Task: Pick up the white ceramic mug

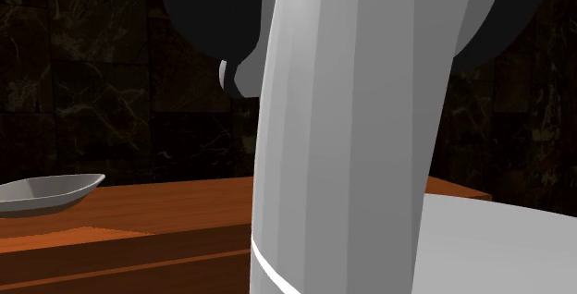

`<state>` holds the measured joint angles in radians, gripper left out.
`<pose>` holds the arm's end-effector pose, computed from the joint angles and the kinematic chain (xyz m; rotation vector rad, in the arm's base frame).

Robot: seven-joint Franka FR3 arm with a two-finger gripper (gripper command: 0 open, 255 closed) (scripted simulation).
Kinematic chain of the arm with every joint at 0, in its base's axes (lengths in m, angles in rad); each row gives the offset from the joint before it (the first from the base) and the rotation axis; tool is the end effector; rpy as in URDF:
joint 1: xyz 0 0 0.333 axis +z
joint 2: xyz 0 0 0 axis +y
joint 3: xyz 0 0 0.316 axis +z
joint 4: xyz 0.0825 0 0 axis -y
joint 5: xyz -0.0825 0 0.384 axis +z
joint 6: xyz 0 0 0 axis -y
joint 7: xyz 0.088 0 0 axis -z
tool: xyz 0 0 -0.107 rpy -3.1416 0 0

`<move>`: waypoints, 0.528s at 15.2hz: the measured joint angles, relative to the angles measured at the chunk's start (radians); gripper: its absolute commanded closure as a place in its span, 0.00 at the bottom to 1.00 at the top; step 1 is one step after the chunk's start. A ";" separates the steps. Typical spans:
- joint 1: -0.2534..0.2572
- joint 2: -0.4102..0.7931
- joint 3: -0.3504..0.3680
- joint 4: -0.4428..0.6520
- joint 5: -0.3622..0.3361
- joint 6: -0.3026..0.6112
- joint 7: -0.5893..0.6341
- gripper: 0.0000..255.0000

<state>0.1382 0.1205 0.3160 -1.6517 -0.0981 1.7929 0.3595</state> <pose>0.5483 0.2484 0.5392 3.0926 0.1740 0.0742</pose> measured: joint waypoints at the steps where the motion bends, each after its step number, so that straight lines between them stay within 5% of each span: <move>1: 0.000 0.000 0.000 0.000 0.000 0.000 0.000 1.00; 8: 0.004 0.009 0.002 0.092 -0.002 -0.082 -0.003 1.00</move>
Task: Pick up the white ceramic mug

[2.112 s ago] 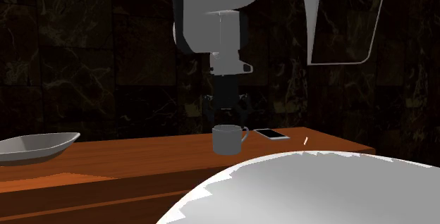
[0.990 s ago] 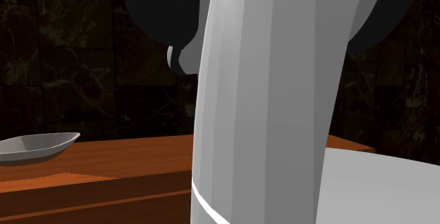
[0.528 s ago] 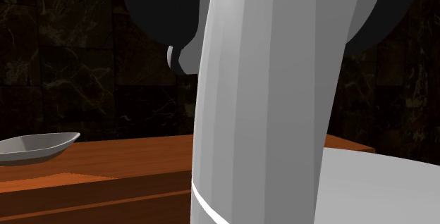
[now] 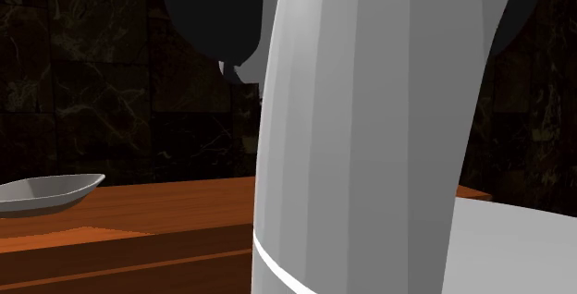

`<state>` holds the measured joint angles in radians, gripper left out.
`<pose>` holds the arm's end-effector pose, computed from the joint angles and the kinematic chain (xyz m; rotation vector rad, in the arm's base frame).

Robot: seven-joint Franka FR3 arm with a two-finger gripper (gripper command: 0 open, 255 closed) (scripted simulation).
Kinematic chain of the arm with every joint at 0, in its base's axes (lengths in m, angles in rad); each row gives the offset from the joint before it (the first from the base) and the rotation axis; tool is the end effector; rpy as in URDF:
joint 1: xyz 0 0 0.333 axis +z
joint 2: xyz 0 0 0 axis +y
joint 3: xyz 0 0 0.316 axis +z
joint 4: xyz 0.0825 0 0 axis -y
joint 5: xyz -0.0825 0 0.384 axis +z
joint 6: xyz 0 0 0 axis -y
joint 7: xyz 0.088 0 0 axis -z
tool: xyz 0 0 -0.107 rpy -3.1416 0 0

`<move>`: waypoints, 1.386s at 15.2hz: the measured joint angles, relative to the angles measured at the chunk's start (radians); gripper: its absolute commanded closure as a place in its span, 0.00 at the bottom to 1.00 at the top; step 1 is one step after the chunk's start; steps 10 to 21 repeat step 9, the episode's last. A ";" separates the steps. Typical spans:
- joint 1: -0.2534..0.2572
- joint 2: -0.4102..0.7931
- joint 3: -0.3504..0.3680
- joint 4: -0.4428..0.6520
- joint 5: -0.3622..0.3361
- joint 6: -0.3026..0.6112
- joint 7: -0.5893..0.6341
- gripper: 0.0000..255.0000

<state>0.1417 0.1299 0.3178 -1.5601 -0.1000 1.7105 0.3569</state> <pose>0.5491 0.2488 0.5705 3.0926 0.1736 0.0746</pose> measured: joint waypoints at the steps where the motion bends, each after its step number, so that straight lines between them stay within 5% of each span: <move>1: 0.000 0.001 0.000 0.014 0.000 -0.014 -0.001 1.00; 9: 0.008 0.023 0.003 0.145 -0.007 -0.124 -0.003 1.00; 21: 0.008 0.023 0.003 0.145 -0.007 -0.124 -0.003 1.00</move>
